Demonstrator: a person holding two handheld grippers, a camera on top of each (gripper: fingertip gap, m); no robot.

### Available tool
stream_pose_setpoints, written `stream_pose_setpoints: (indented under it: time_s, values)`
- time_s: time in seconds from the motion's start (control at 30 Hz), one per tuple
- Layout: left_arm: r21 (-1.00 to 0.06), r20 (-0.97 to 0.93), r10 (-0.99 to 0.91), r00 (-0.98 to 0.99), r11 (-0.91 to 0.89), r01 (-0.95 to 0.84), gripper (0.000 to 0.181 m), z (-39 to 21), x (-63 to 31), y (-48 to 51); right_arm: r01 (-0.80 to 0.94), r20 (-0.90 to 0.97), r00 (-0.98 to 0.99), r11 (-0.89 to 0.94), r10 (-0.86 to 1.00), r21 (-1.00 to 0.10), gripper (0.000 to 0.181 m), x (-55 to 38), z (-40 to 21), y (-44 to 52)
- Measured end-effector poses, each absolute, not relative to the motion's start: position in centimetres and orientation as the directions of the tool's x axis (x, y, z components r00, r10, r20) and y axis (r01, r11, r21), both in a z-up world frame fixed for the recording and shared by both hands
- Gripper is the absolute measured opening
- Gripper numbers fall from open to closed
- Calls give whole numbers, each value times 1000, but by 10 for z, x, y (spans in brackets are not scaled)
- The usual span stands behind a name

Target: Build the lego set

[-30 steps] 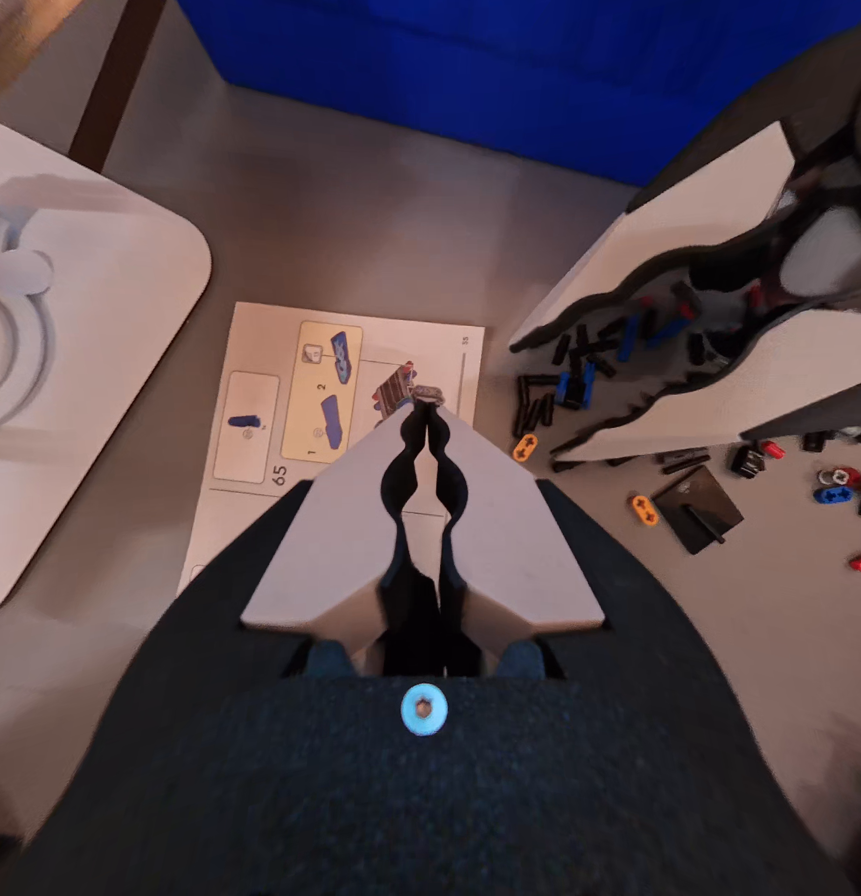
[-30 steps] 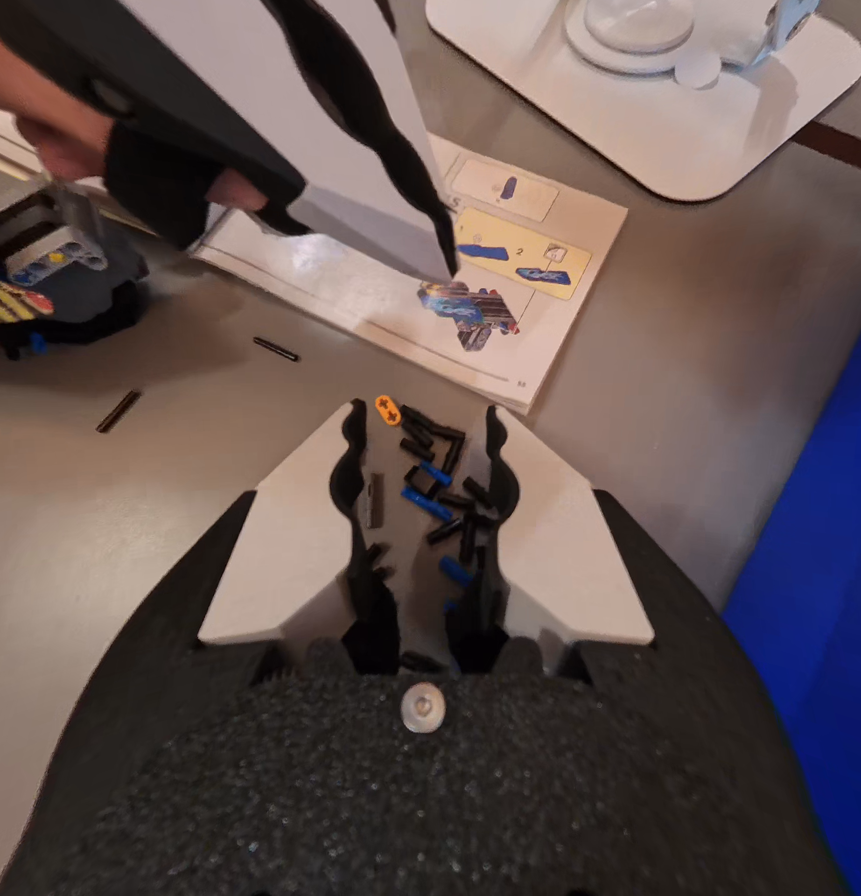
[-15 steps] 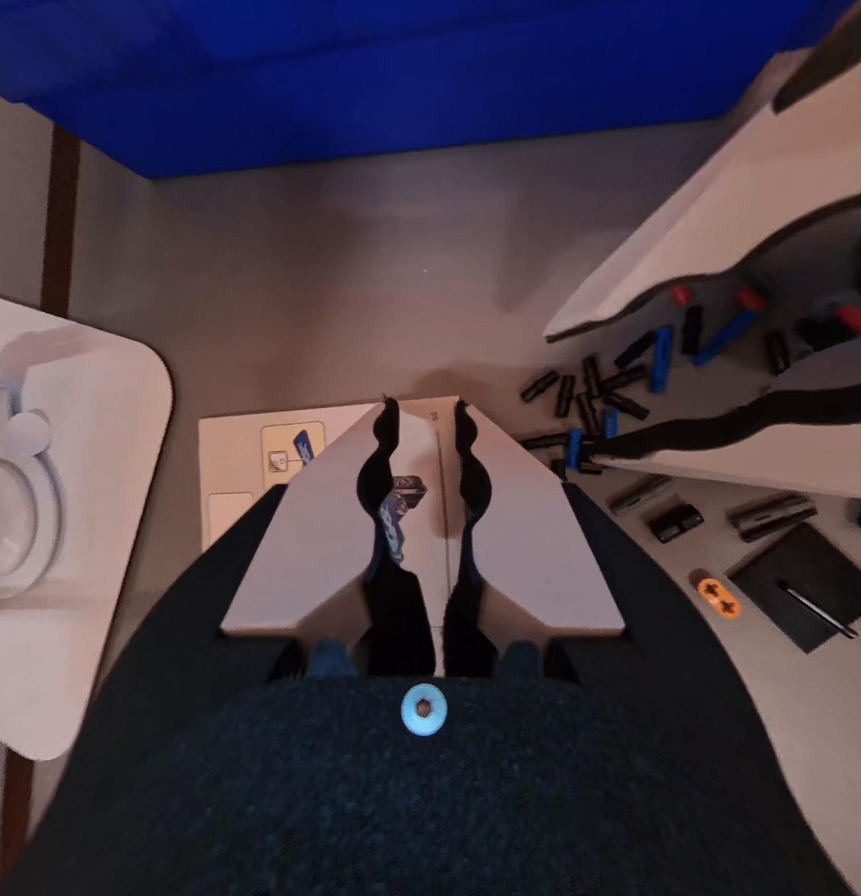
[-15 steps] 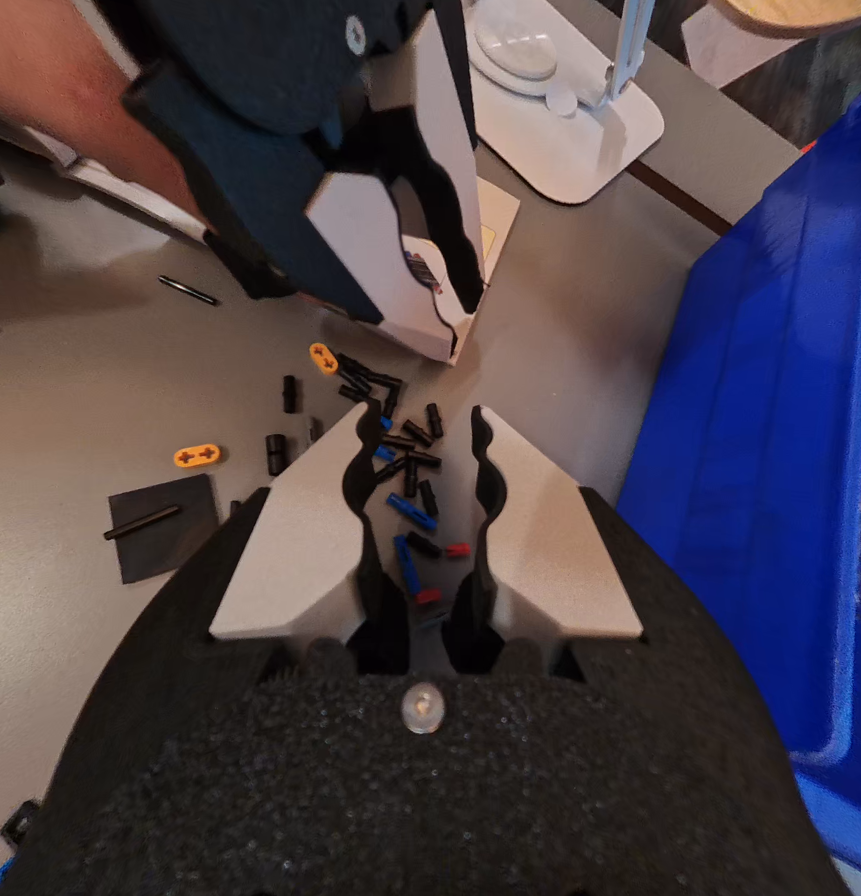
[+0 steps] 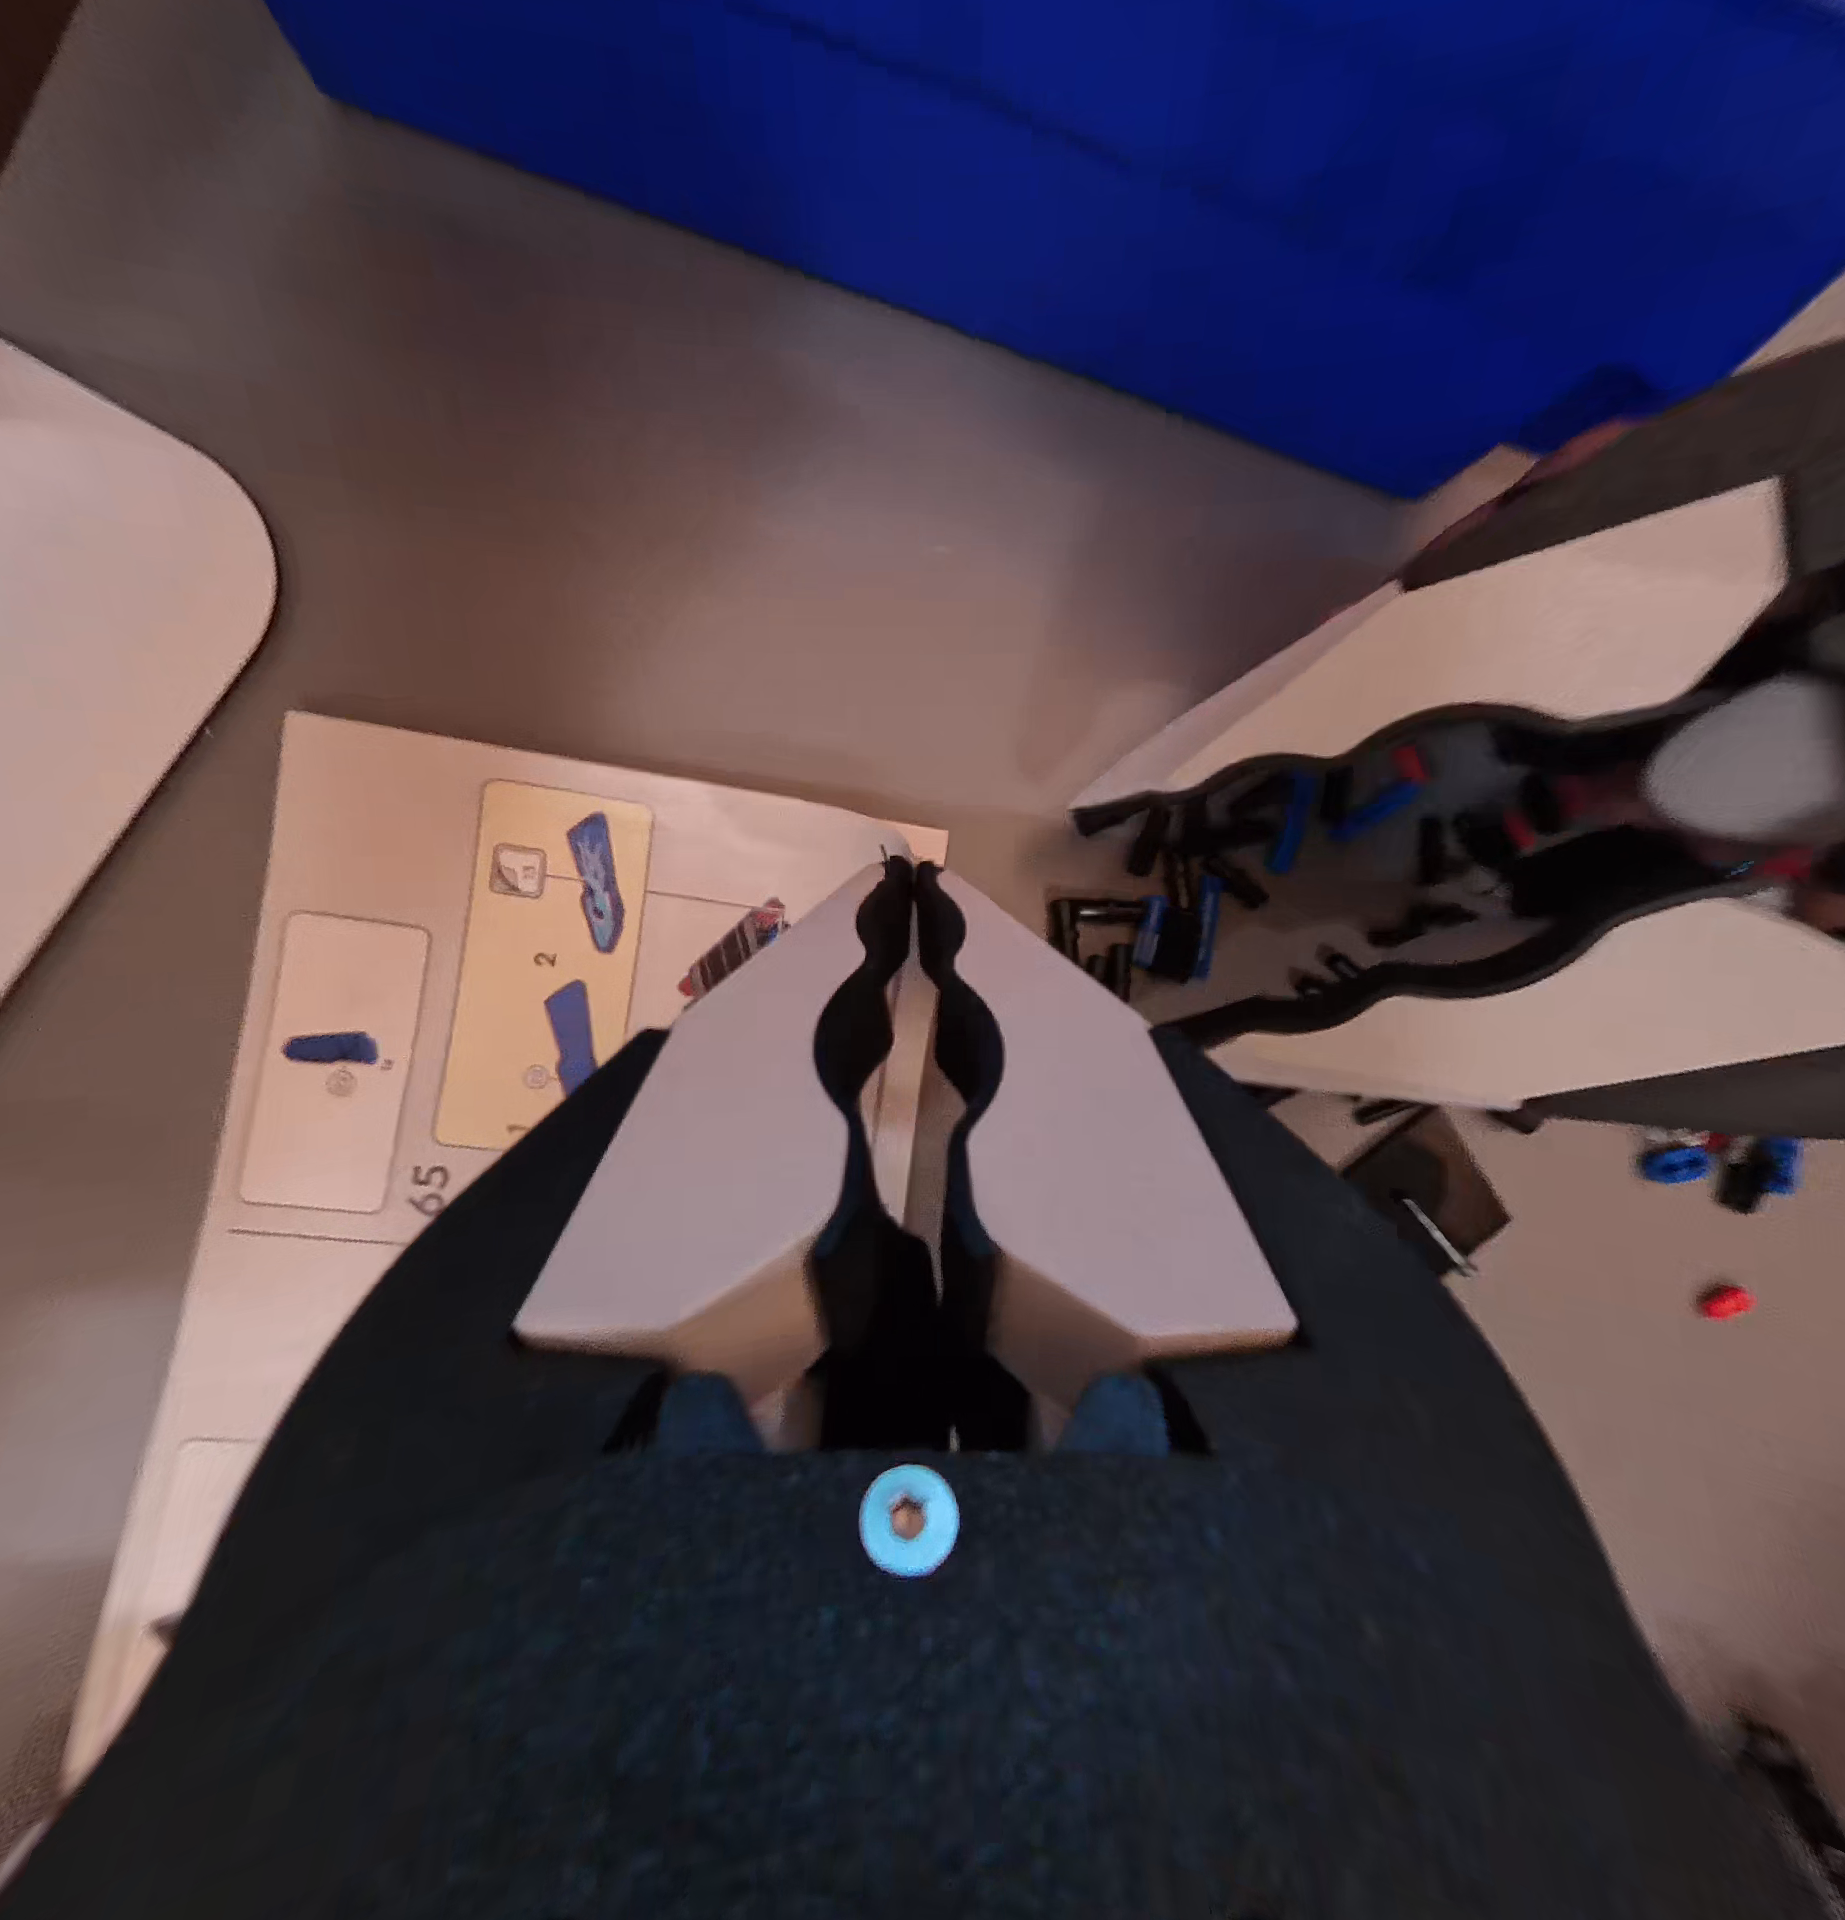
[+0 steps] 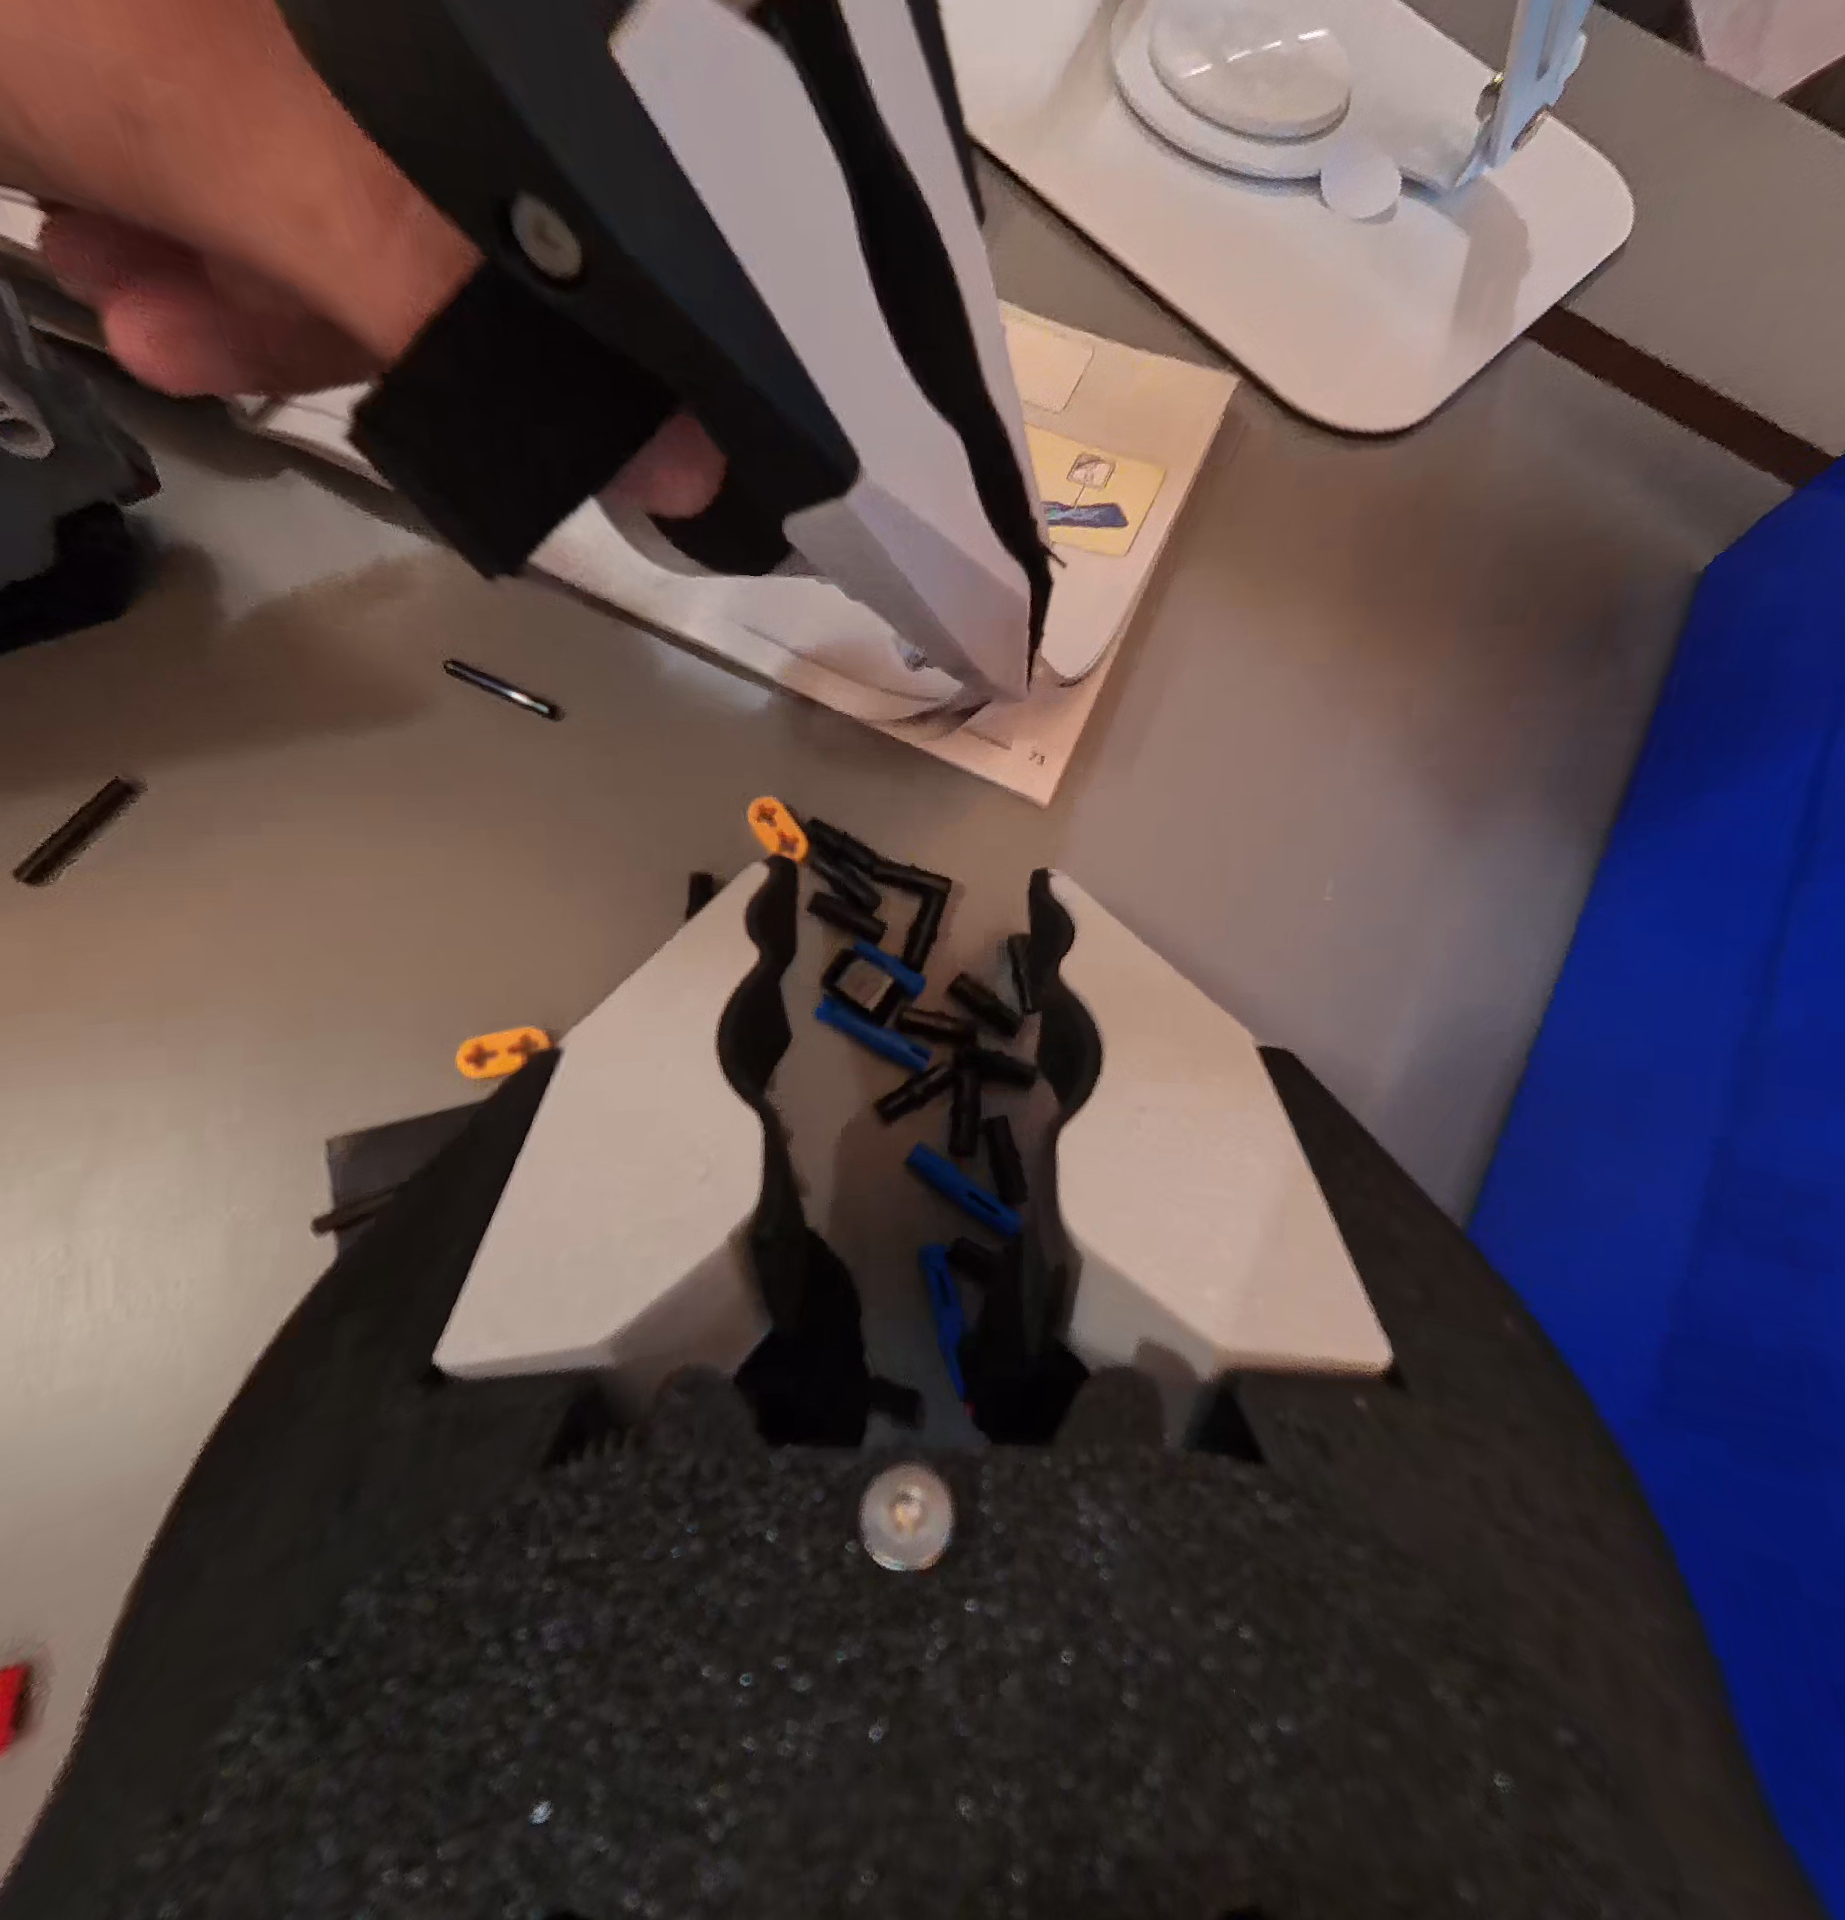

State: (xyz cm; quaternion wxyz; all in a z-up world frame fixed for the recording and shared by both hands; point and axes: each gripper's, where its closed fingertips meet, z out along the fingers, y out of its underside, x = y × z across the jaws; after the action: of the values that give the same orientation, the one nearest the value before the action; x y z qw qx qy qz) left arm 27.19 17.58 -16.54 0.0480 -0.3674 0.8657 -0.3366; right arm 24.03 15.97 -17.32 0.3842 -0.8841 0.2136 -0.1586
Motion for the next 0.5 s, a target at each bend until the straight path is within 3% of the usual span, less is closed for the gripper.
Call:
stream_pose_setpoints:
  time_s: [0.23, 0.27, 0.33, 0.43, 0.5]
  values:
    - [-664, 480, -611, -630, 216, -716, 0, -128, 265, 179, -386, -51, 845, -541, -532, -747, 59, 262, -168, 197]
    - [-670, 497, -614, -614, 178, -721, 0, -123, 265, 185, -403, -96, 849, -520, -520, -753, 57, 263, -165, 205]
    - [-695, 510, -621, -595, 109, -710, 0, -113, 266, 198, -433, -183, 857, -479, -482, -764, 37, 258, -160, 220]
    - [-710, 524, -639, -563, 37, -703, 0, -103, 261, 219, -359, -144, 890, -470, -433, -806, 21, 246, -153, 237]
    - [-729, 526, -644, -555, -6, -685, 0, -96, 257, 230, -286, -96, 913, -456, -396, -843, 33, 235, -142, 249]
